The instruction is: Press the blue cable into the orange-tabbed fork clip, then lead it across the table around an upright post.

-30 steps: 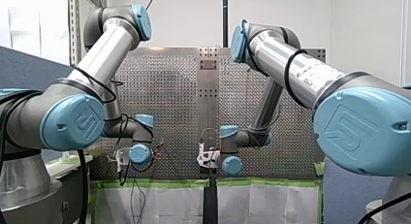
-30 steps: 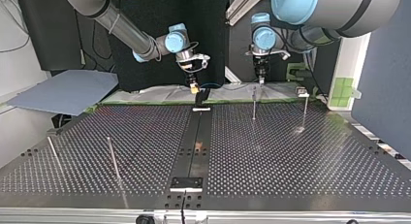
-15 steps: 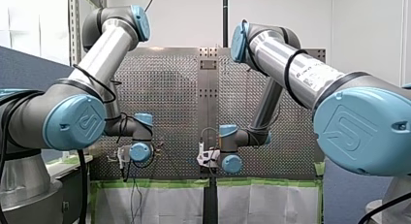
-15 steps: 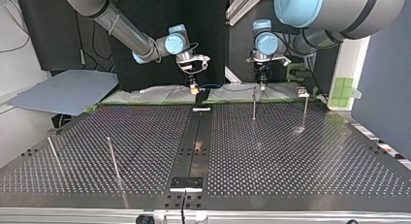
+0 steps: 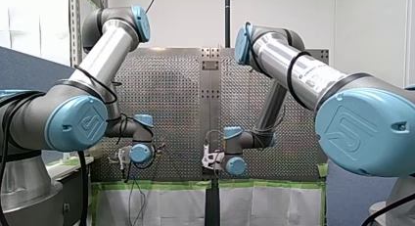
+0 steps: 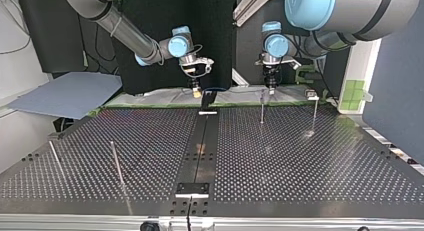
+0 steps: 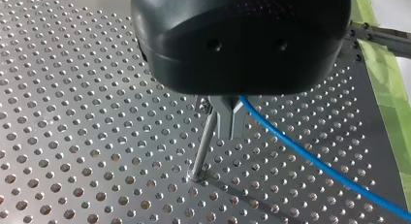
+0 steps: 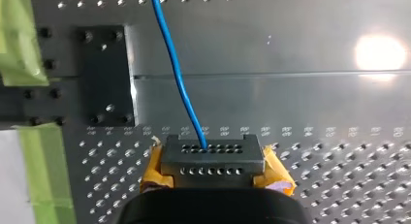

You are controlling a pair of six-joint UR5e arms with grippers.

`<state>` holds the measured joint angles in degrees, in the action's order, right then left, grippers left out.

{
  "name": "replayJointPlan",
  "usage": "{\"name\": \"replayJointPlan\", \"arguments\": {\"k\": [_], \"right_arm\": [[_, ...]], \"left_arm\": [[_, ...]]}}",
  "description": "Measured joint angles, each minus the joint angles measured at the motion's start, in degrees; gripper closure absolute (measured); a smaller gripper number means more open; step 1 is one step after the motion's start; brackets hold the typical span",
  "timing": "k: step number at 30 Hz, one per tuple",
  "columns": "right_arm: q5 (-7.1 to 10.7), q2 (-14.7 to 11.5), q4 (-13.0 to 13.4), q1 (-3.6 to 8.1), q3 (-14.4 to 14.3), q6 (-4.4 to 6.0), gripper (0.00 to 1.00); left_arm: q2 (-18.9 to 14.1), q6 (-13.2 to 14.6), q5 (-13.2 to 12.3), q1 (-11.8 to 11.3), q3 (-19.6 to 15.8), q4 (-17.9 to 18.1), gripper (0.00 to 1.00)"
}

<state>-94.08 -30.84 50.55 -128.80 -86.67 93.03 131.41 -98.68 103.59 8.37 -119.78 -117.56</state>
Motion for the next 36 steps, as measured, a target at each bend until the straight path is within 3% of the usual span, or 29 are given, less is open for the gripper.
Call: {"name": "replayJointPlan", "arguments": {"k": [11,19,26,31,36], "right_arm": [[-0.14,2.1,-0.6,0.26,1.4,0.01,1.0],[0.02,2.1,-0.8,0.14,1.9,-0.07,1.0],[0.04,2.1,-2.2,0.23,2.5,-0.11,1.0],[0.06,2.1,-2.7,0.31,3.0,-0.11,1.0],[0.05,2.1,-4.1,0.09,4.2,-0.11,1.0]], "left_arm": [[0.2,-1.0,-0.5,-1.1,0.6,-0.1,1.0],[3.3,-1.8,-1.0,-1.7,2.9,-0.6,1.0],[6.3,-4.5,-3.6,-2.4,6.5,-2.0,1.0],[6.7,-6.0,-5.0,-3.2,8.7,-3.7,1.0],[6.7,-6.1,-7.1,-5.4,9.4,-5.5,1.0]]}}
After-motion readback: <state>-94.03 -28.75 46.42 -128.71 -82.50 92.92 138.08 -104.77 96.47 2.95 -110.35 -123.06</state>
